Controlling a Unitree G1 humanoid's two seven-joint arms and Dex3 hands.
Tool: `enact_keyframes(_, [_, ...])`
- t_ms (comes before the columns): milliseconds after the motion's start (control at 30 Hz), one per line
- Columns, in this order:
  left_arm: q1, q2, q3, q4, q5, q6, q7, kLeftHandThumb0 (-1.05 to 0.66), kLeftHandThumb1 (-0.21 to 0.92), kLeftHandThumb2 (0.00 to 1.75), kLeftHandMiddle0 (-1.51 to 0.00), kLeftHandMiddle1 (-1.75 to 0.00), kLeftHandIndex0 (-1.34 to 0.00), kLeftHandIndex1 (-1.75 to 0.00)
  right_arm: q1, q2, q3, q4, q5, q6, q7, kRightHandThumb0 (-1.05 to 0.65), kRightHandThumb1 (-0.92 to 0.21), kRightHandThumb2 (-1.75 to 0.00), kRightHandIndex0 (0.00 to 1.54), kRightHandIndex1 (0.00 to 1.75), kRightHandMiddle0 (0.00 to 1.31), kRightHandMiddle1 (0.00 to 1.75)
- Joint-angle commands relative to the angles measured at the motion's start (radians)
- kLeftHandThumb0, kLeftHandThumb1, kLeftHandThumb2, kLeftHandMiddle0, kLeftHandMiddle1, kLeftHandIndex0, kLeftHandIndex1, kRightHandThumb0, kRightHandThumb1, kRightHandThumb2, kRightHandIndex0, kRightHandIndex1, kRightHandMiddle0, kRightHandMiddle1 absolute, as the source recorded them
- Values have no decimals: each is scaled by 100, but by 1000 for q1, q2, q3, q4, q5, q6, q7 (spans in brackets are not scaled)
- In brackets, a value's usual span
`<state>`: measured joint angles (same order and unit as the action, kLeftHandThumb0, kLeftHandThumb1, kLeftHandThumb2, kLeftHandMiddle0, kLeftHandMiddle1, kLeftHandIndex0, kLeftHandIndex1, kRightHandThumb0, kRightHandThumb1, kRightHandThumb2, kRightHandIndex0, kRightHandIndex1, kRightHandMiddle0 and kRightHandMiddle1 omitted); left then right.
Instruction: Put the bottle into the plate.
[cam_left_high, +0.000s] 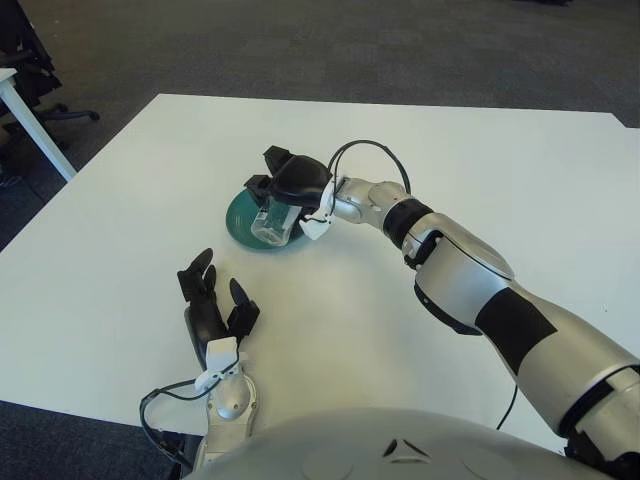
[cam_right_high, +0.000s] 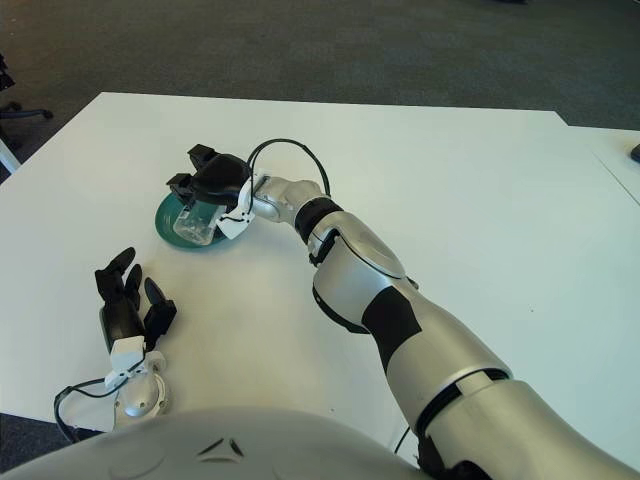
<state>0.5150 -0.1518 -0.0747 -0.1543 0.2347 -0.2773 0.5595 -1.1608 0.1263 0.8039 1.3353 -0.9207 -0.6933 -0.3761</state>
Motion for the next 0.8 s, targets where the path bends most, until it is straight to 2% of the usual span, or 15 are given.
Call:
enact_keyframes(0, [-3,-46,5,23,-20,17,-4,-80,92,87,-47,-33,-8,-104,-8,-8,7,9,-8,6,-6,-47,-66,-91,118,175,96,175])
enact_keyframes(233, [-26,-34,35,39,-37,30,-9,-81,92,83,-45,-32,-6,-104,-7,-17,27,8,-25,14,-56,-46,-62,-98,122,175,101,175])
enact_keyframes(333, [-43,-22,55,54,-52,31,-20,-81,92,82,-44,-32,-6,-103,0,-35,35,1,-29,-9,-76,-45,-61,-100,121,175,101,175])
enact_keyframes(467, [-109,12,119,112,-104,61,-53,-79,92,82,-41,-30,-3,-102,19,-105,57,-31,-45,-86,-118,-45,-61,-101,118,175,98,175])
enact_keyframes(633, [-155,25,163,157,-129,70,-73,-78,92,84,-40,-29,-1,-102,24,-137,71,-39,-65,-101,-174,-45,-58,-104,121,175,100,175])
enact_keyframes(767, [-237,47,212,243,-141,69,-73,-77,92,84,-40,-29,0,-101,27,-170,77,-42,-73,-112,-214,-44,-56,-106,123,175,102,175])
